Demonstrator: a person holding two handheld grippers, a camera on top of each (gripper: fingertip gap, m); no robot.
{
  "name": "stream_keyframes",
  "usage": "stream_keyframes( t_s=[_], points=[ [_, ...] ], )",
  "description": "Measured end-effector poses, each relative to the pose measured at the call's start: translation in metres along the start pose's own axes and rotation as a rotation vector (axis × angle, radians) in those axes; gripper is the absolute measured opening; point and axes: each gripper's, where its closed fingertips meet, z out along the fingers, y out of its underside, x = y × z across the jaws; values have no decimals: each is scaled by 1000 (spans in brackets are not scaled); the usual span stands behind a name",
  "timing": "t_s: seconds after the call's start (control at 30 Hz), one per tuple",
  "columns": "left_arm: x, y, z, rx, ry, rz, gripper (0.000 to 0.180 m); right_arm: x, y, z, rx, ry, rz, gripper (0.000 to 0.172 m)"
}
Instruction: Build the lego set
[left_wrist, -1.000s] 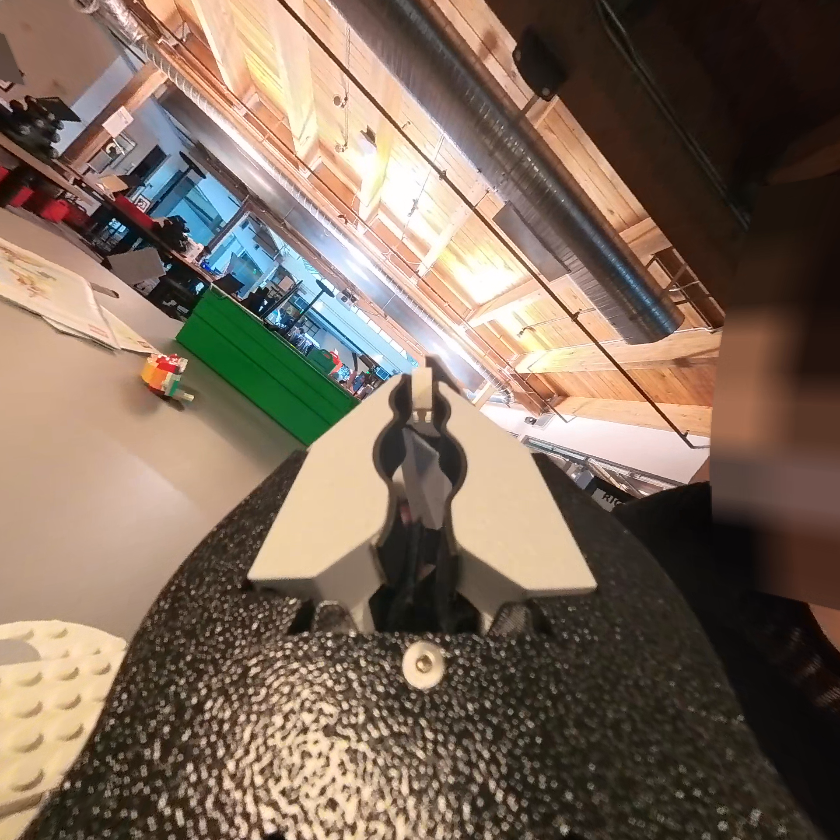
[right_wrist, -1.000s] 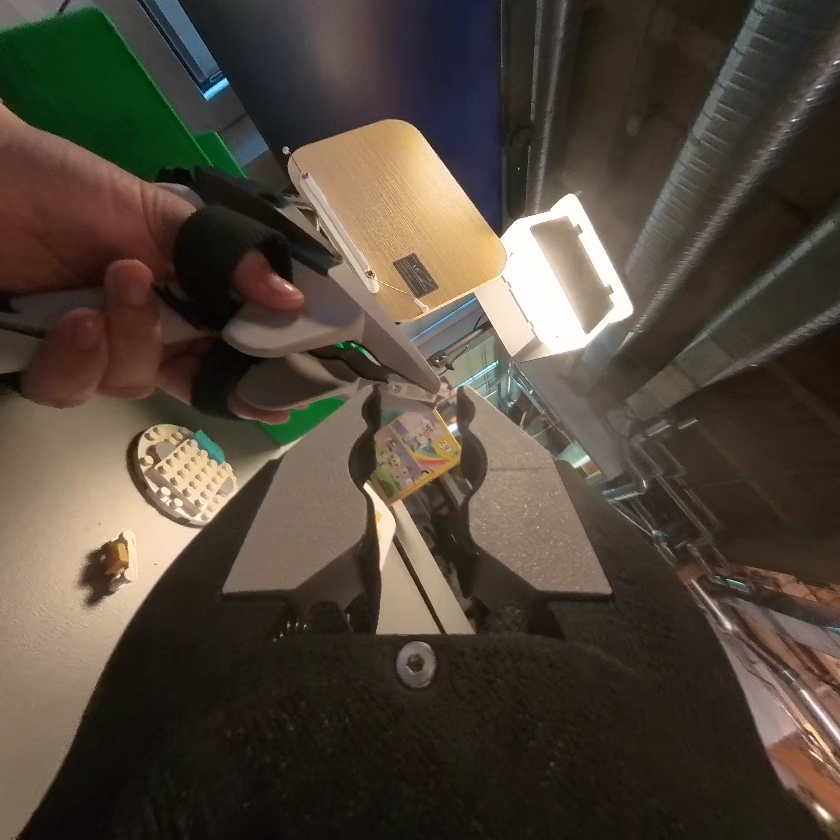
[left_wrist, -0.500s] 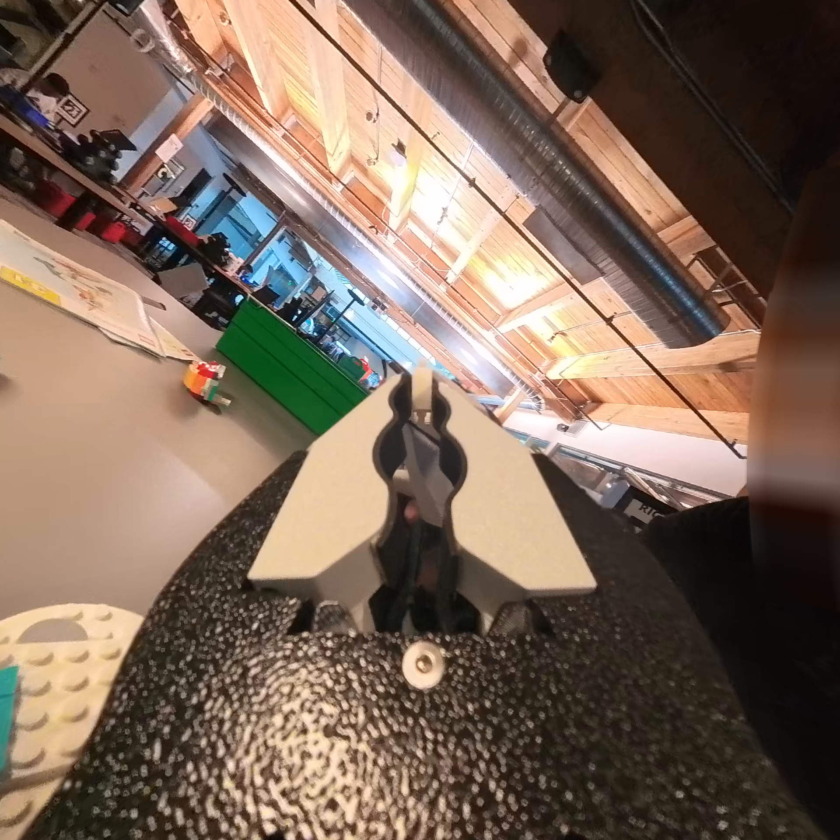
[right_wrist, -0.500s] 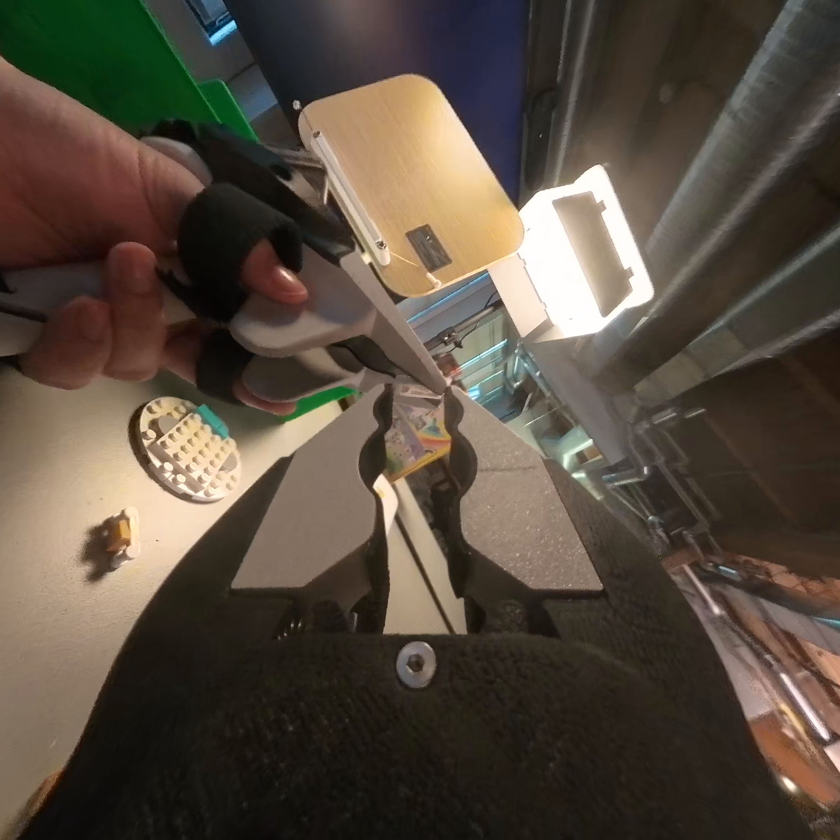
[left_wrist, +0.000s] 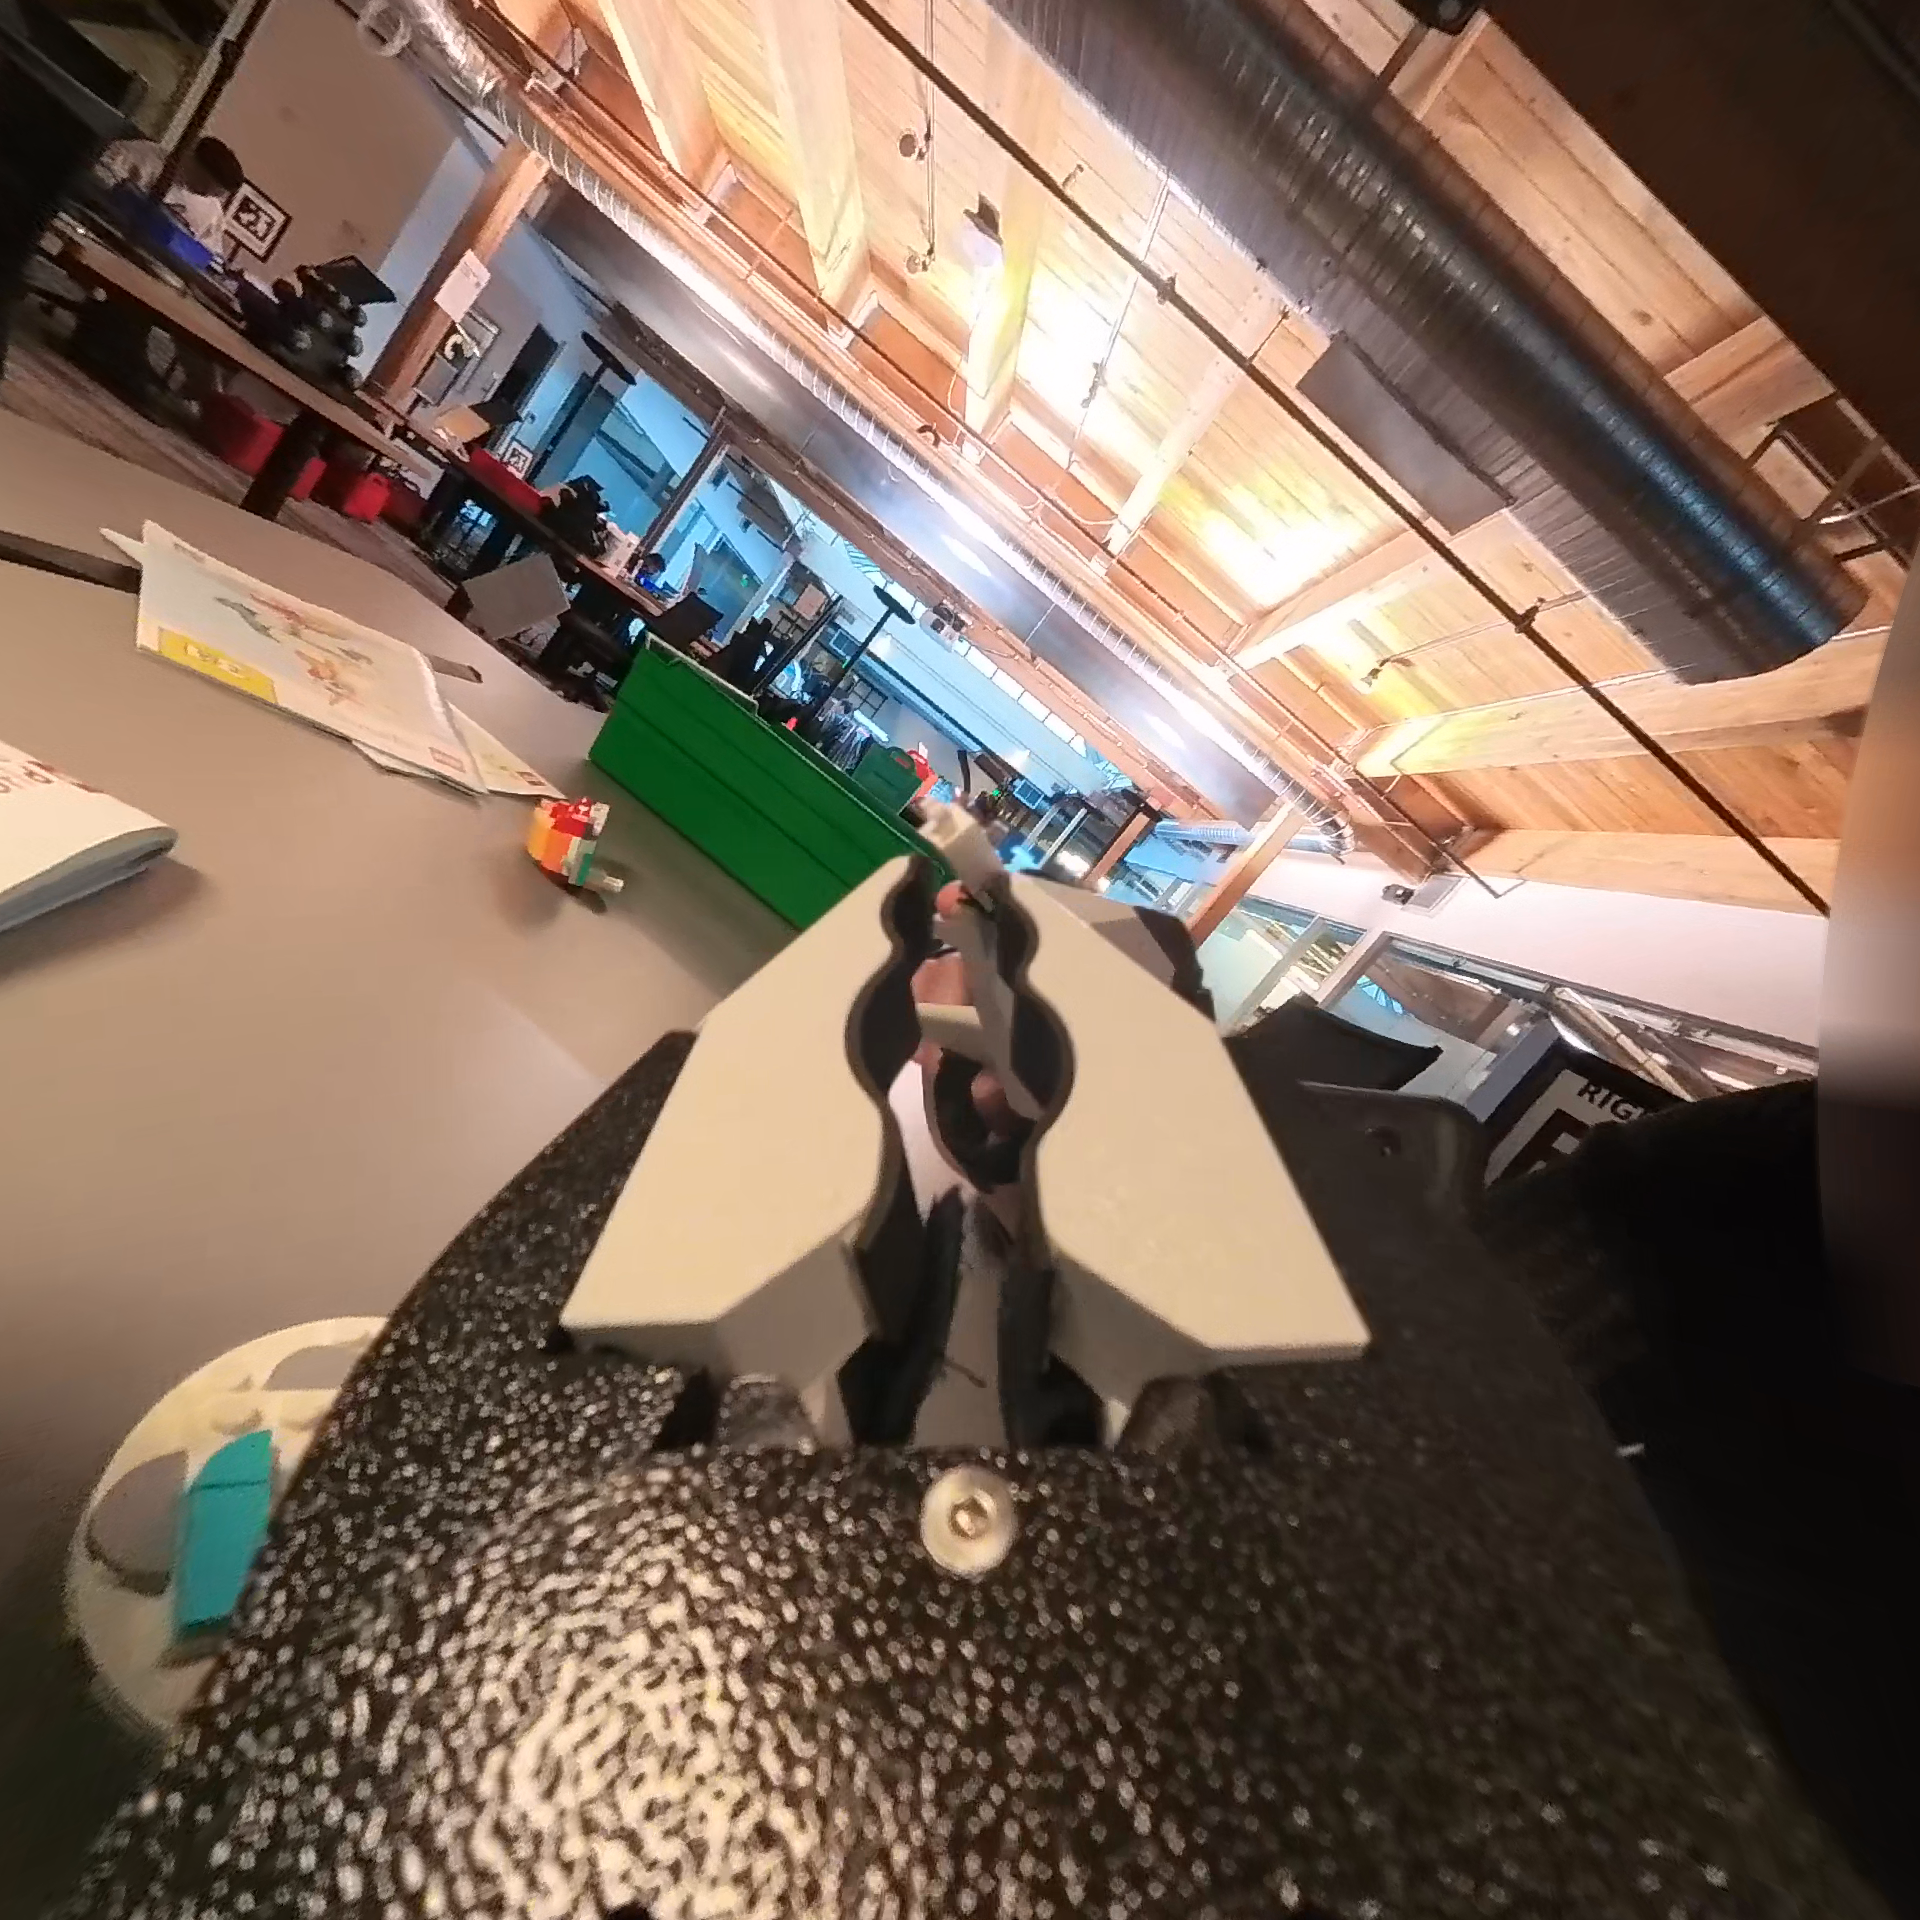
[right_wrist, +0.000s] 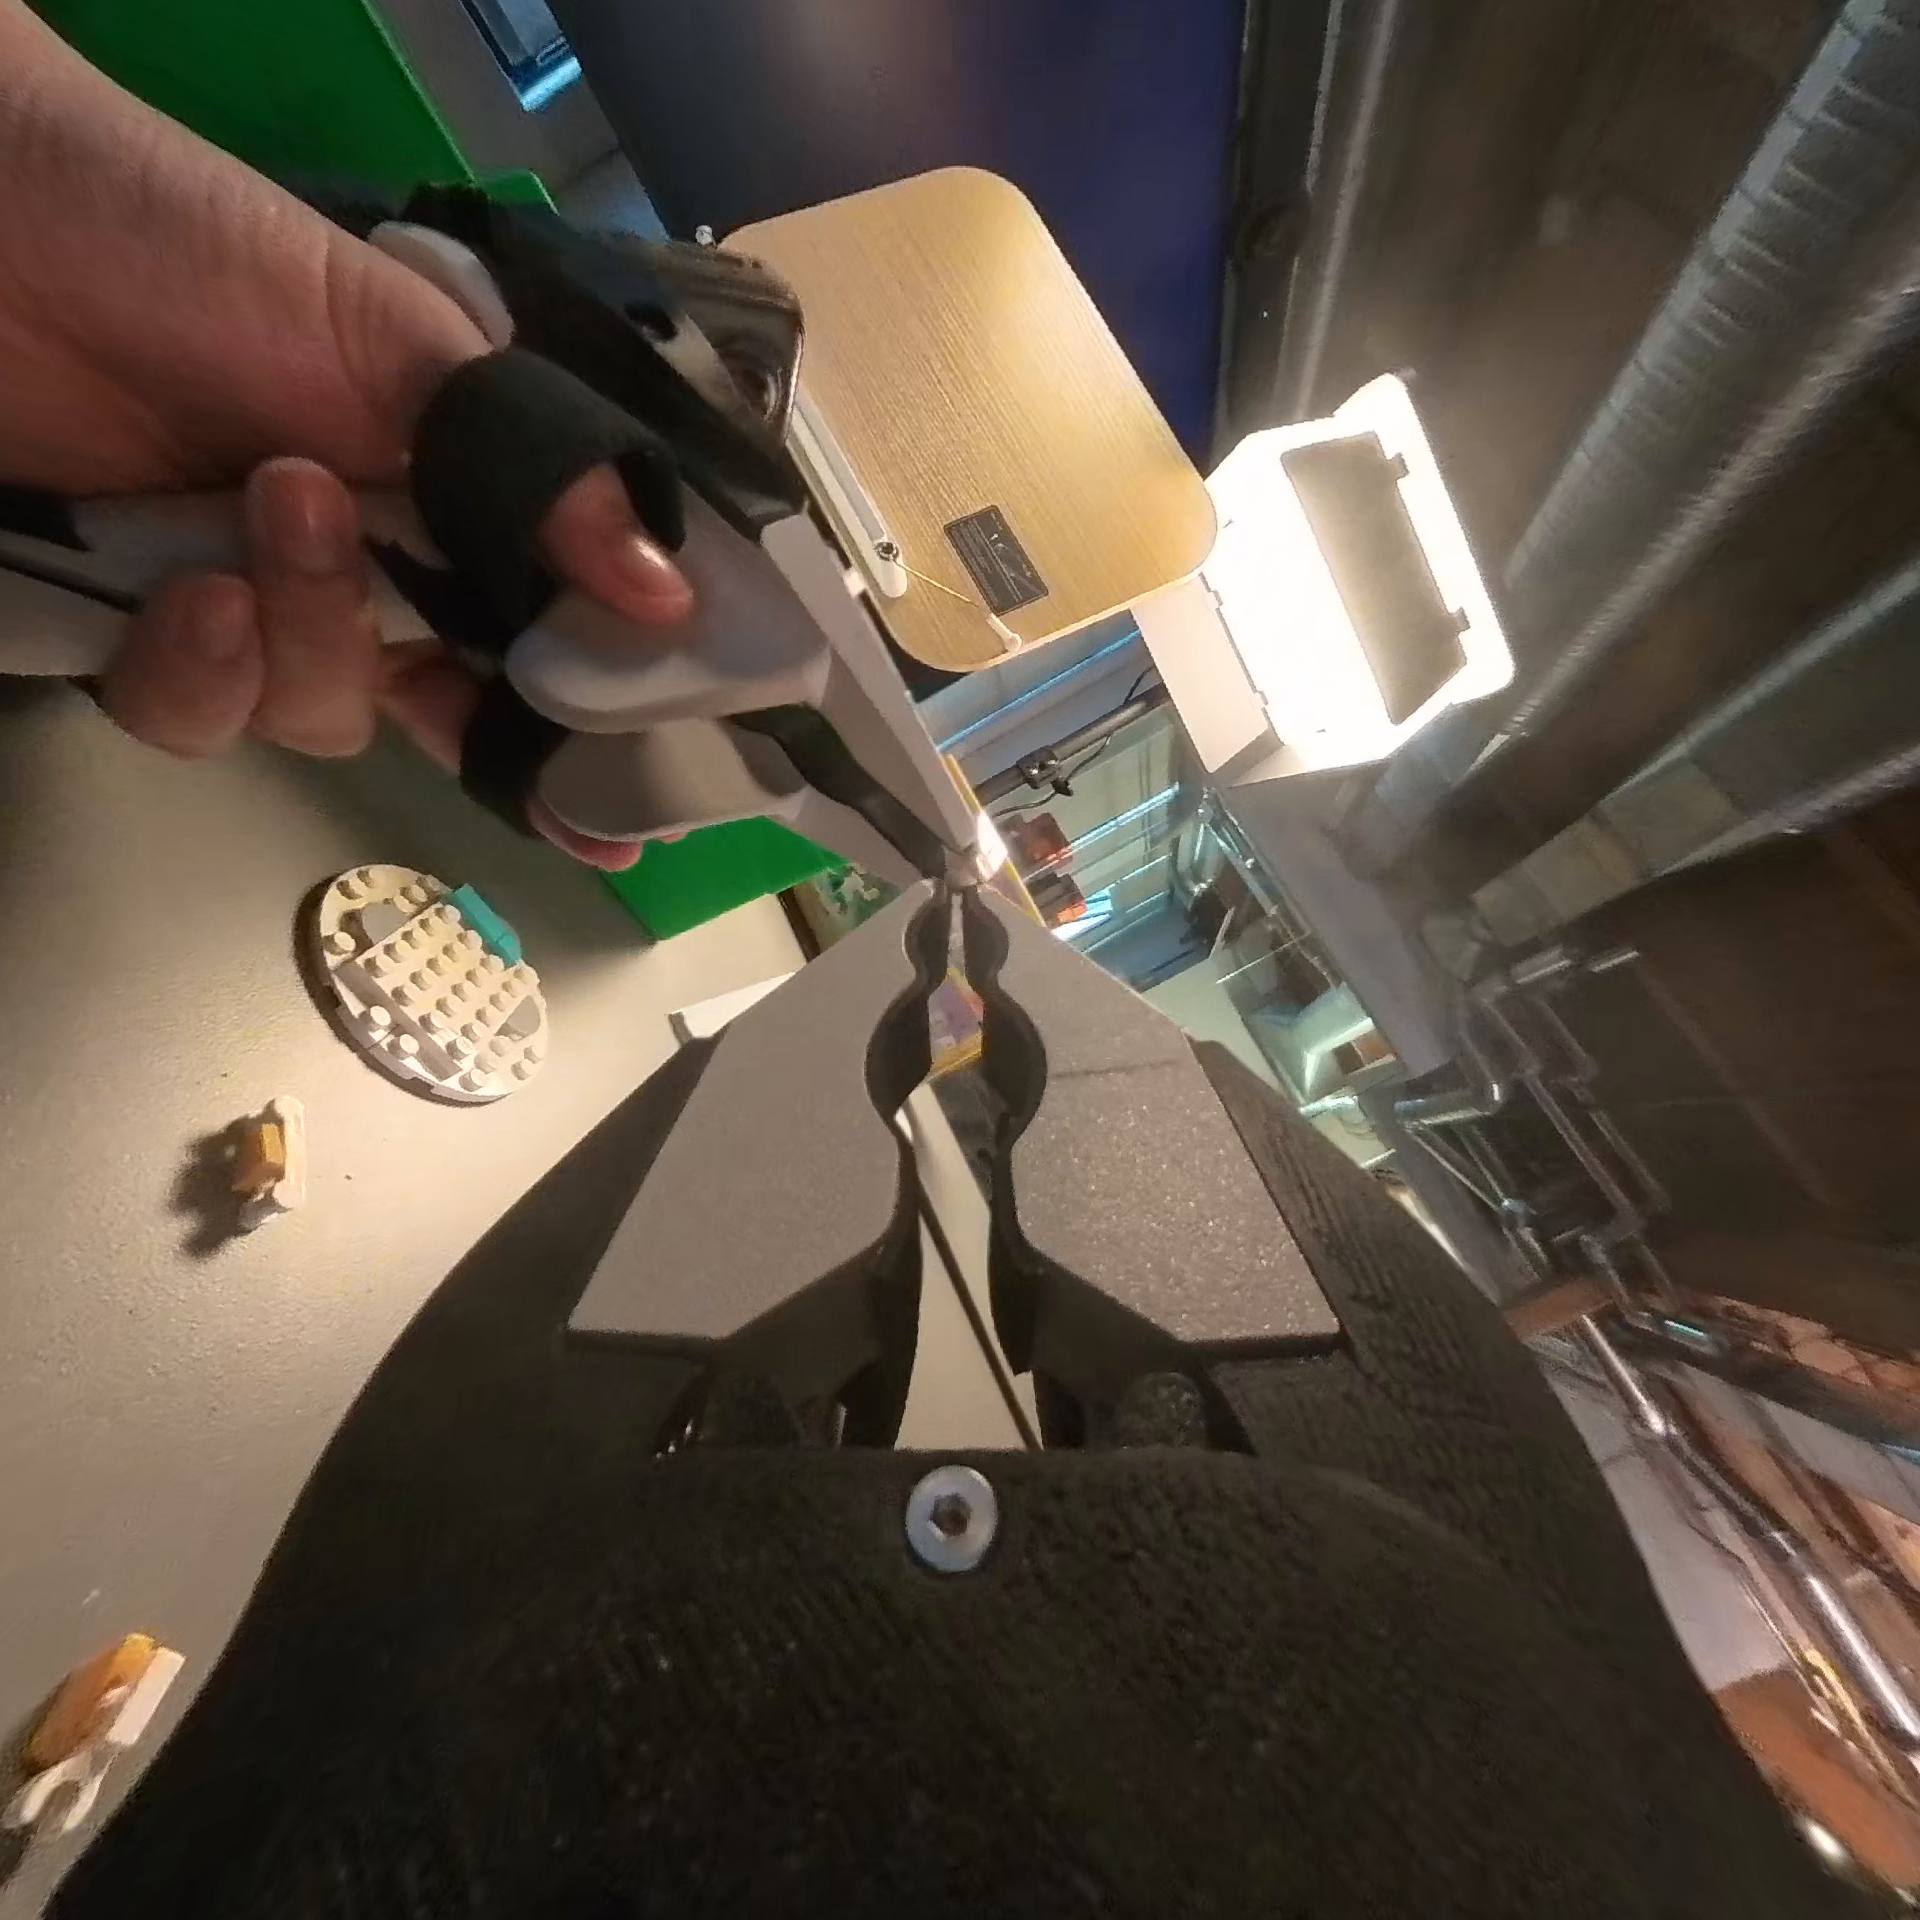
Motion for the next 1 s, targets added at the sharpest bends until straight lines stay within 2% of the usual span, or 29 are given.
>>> stream_keyframes(
  t_s=[0.17,0.33,0.4,0.43,0.57,0.63,0.67,0.73,0.83,0.9,1.0],
  points=[
    [-1,0,0,10,-3,-7,3,-1,5,1,-9,0,3,0],
    [1,-2,1,26,21,-47,19,-4,7,0,-21,0,-78,0],
    [1,-2,1,28,18,-48,16,-5,6,1,-20,1,-106,0],
    [1,-1,1,27,18,-45,6,-6,5,1,-17,2,-117,0],
    [1,-3,0,28,14,-23,5,-4,5,1,-8,13,-118,1],
    [0,-5,-2,27,-4,11,5,-2,6,0,12,-5,19,4],
    [0,-4,-3,12,-9,38,5,-2,8,0,27,-38,146,7],
    [3,1,-2,-52,-18,134,4,-4,6,-1,80,-172,503,12],
    [22,12,-2,-166,46,338,4,-8,-8,-12,201,-478,1029,19],
    [27,22,-2,-245,47,436,4,-12,-10,-18,217,-604,1163,27],
    [30,32,-4,-314,56,518,4,-18,-20,-27,263,-707,1203,16]
  ],
)
